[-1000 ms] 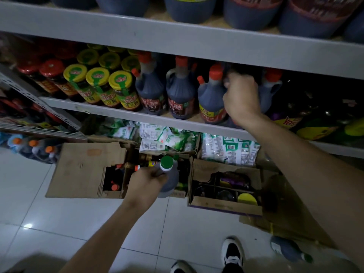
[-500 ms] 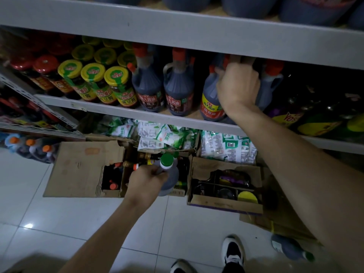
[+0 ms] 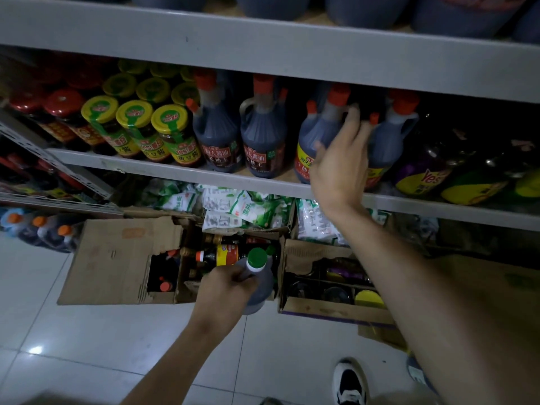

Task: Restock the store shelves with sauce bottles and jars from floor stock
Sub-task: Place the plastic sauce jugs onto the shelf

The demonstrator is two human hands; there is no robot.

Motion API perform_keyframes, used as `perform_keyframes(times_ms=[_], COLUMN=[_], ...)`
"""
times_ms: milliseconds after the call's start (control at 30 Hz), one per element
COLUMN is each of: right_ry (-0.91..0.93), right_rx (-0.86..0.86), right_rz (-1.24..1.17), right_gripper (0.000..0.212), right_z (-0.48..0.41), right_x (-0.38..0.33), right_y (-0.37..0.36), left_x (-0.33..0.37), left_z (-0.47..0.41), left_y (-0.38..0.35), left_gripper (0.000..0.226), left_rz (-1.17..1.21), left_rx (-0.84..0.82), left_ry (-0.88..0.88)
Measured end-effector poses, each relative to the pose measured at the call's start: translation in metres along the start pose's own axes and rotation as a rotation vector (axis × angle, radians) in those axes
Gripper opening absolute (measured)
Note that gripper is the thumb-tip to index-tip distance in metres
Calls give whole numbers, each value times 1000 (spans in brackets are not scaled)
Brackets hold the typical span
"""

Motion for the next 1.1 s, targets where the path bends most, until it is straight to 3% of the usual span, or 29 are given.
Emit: perform_keyframes(times_ms=[100, 233, 400, 500, 567, 867, 967, 1033, 1100], right_ry=[-164, -205, -299, -220, -178, -94, -101, -50, -26], right_rx=[-76, -98, -132, -144, -115, -65, -168, -300, -571], right_rz=[-46, -70, 64, 184, 216, 76, -56, -159, -349], right_gripper=[82, 88, 92, 90, 85, 87, 86, 71, 54], right_z=[20, 24, 19, 19, 18, 23, 41, 63, 84], right_x=[9, -6, -1, 11, 16, 19, 22, 22, 20], right_y=[-18, -33, -37, -39, -40, -41, -20, 0, 24], left_x=[0, -3, 1, 2, -3, -6, 13, 35, 63], left_z=[-5, -13, -13, -12, -12, -9, -6, 2, 13], left_y=[-1, -2, -3, -1, -1, 3, 10, 23, 43], left_gripper=[49, 45, 33, 29, 43, 57, 43, 24, 24], left_rz=[-6, 12, 84, 82, 56, 68, 212, 345, 424], left_rx=[1, 30, 20, 11, 21, 34, 3, -3, -34], left_ry=[-18, -2, 6, 7, 2, 8, 61, 88, 69])
Point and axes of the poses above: each hand's wrist, its own z-axis away from the middle knuckle, its own y-axis out of the back of the hand, x = y × z, the point moved 2 cm from there along -z, towards the middle knuckle, and after that the axes turned 10 degrees about z, right-handed, at the moved point
